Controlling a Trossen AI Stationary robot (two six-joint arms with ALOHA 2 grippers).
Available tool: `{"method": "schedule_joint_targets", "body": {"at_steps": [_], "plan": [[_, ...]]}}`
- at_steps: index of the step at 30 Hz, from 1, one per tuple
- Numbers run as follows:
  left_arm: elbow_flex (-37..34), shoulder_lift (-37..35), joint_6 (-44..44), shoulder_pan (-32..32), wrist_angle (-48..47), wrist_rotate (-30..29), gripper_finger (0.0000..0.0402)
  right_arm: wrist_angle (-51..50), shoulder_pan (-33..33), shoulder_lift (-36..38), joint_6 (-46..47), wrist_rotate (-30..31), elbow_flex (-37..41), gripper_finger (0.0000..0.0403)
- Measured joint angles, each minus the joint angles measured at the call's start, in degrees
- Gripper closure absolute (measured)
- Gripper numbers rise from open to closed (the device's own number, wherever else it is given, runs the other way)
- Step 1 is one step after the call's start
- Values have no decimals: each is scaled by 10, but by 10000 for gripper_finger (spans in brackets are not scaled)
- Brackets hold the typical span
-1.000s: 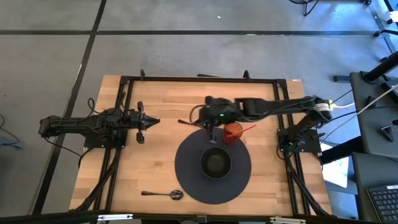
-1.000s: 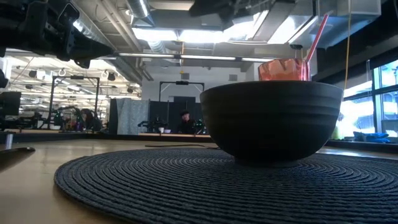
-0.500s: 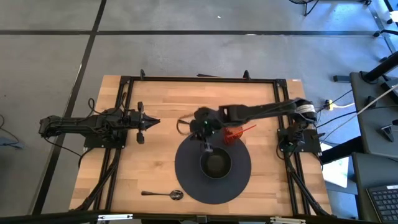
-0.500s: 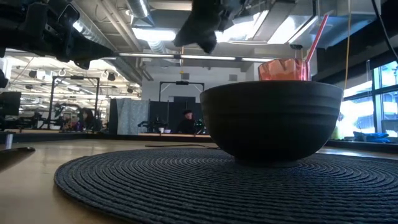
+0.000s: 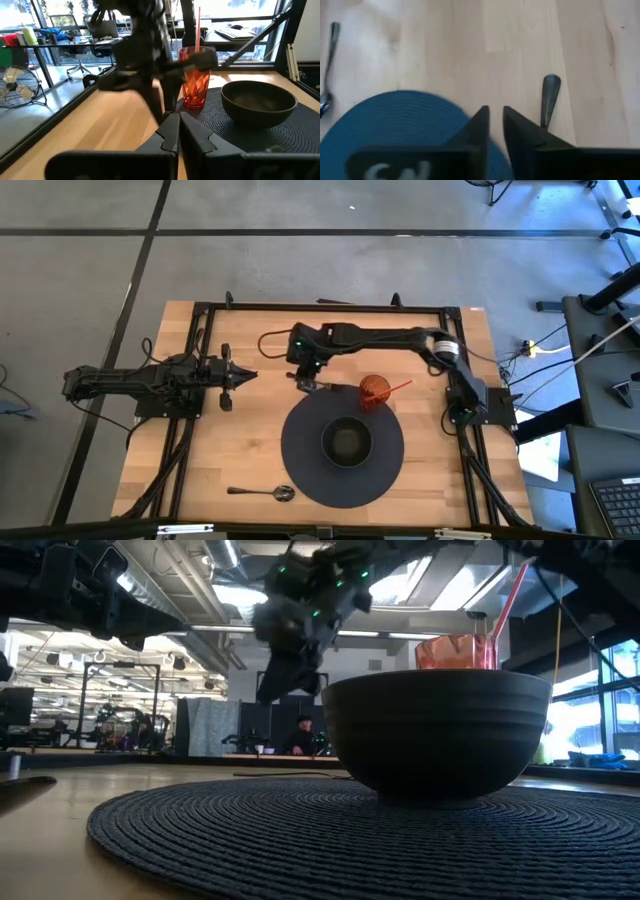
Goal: Pick & Place Utensil
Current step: Put the black fork into the black bowl
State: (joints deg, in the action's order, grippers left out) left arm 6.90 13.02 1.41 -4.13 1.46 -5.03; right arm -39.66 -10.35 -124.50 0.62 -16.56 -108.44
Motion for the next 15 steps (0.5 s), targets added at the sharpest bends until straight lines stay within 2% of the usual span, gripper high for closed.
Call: {"method": "schedule_joint_targets", "body": {"at_steps": [4, 10, 15], "plan": [[0, 0, -1, 0, 0, 1, 396, -31, 0, -44, 3, 18, -44, 276], [0, 0, -6, 0, 0, 1, 394, -65, 0, -67, 29, 89, -54, 168], [0, 0, -7, 0, 0, 1, 398, -87, -3, -73, 33, 95, -50, 129]]}}
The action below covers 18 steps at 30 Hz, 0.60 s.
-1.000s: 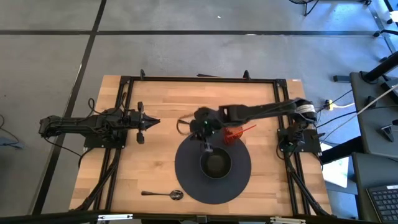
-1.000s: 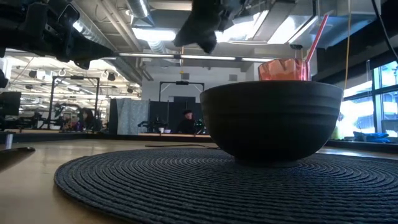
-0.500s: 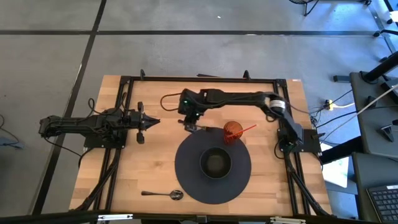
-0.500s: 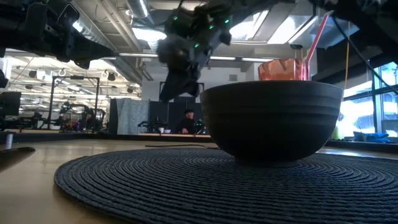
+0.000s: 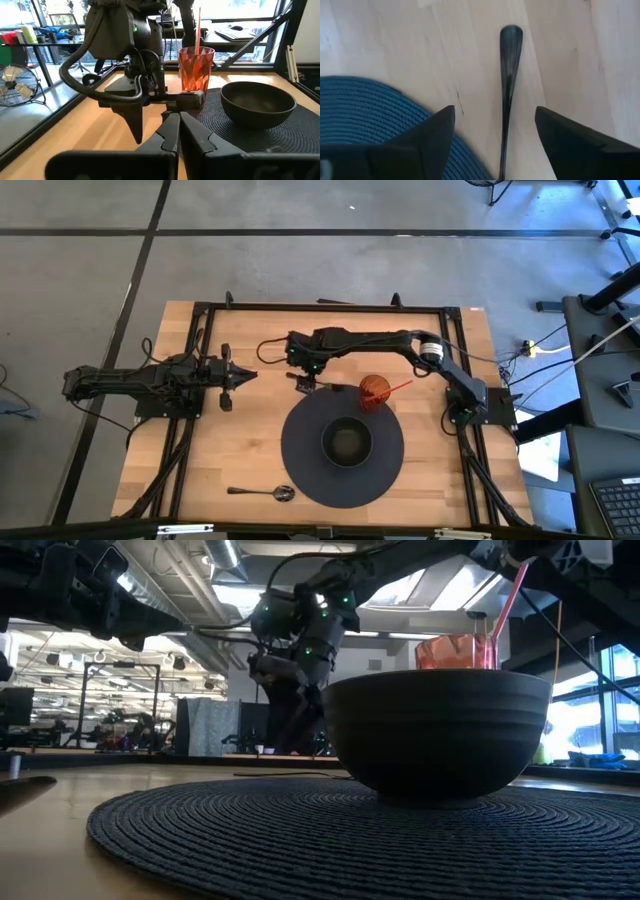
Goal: Pick & Place Utensil
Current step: Put the black fork into the black bowl
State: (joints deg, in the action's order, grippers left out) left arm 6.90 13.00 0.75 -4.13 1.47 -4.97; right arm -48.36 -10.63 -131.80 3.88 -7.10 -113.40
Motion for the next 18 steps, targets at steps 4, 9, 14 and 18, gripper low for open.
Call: {"method": "schedule_joint_targets", "body": {"at_steps": [4, 9, 14, 18], "plan": [[0, 0, 0, 0, 0, 0, 396, 2, -4, 0, 8, 0, 5, 131], [0, 0, 0, 0, 0, 0, 394, 2, -7, 0, 11, 3, 5, 139], [0, 0, 0, 0, 0, 0, 397, 0, -11, 0, 25, 35, 5, 140], [0, 0, 0, 0, 1, 0, 397, -15, -16, -11, 31, 35, 5, 140]]}}
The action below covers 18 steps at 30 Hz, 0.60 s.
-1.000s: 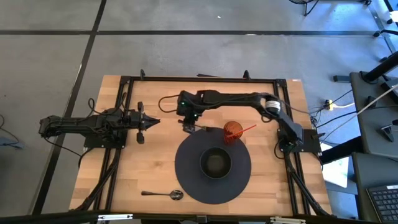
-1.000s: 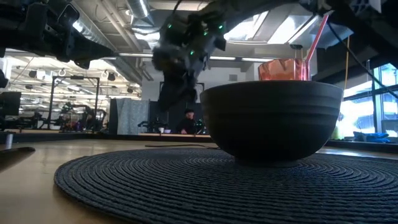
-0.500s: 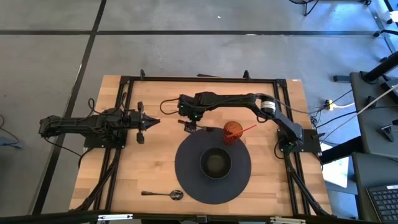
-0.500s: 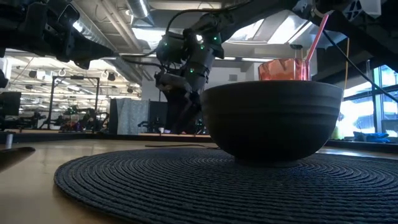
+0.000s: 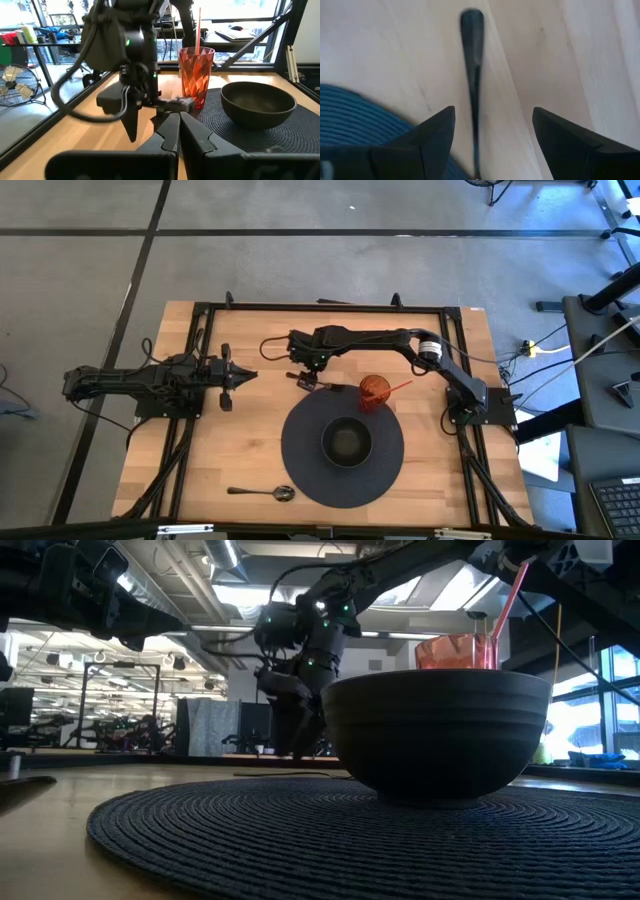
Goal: Pick & Place Utensil
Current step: Put the black fork into the black bowl
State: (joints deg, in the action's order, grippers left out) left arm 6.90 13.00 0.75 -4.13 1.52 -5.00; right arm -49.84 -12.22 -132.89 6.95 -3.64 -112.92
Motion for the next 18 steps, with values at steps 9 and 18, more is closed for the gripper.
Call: {"method": "schedule_joint_targets", "body": {"at_steps": [9, 18], "plan": [[0, 0, 0, 0, 0, 0, 395, 4, -7, -30, -14, -37, -2, 140], [0, 0, 0, 0, 0, 0, 395, -14, -7, -34, -46, -39, -26, 140]]}}
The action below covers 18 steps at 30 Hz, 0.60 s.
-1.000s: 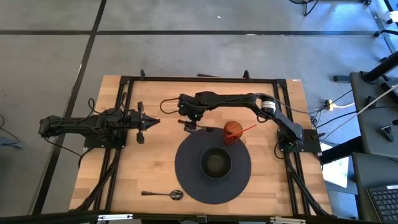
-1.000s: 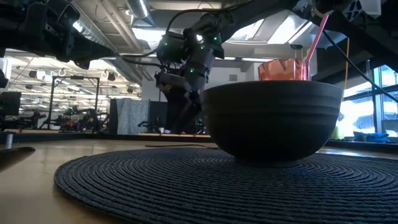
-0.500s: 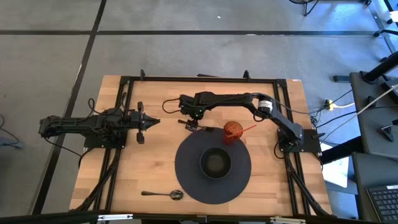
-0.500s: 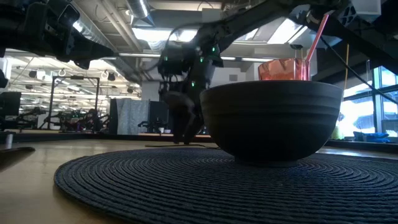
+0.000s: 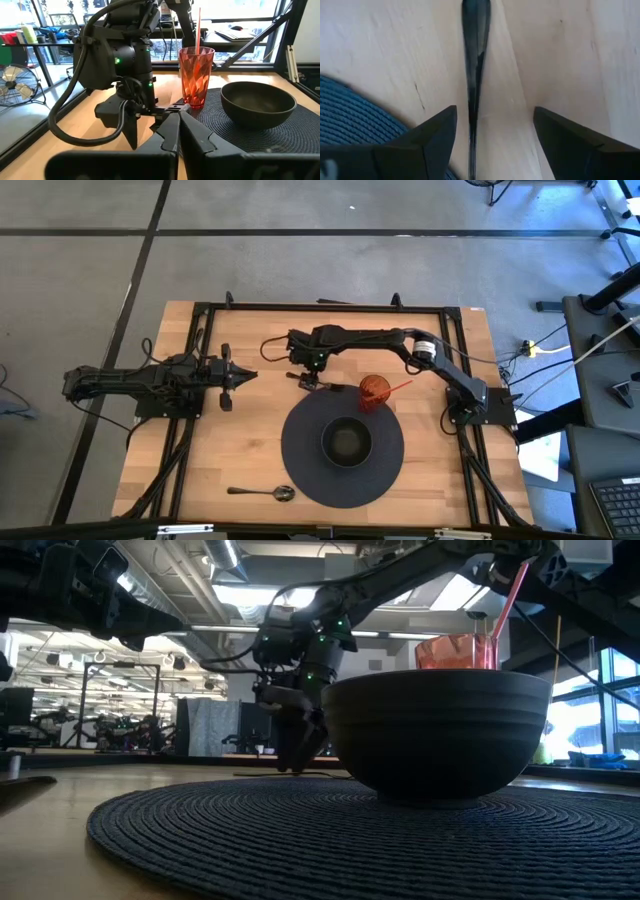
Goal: Pick & Place Utensil
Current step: Put the black fork into the black bowl
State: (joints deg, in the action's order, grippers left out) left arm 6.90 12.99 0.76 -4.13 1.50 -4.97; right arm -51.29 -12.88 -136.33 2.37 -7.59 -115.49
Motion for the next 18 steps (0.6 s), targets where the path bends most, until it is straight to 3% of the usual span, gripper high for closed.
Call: {"method": "schedule_joint_targets", "body": {"at_steps": [9, 18], "plan": [[0, 0, 0, 0, 0, 0, 396, -21, 28, 0, -41, 45, -2, 140], [0, 0, 0, 0, 0, 0, 396, -23, 32, -3, -39, 48, 4, 151]]}}
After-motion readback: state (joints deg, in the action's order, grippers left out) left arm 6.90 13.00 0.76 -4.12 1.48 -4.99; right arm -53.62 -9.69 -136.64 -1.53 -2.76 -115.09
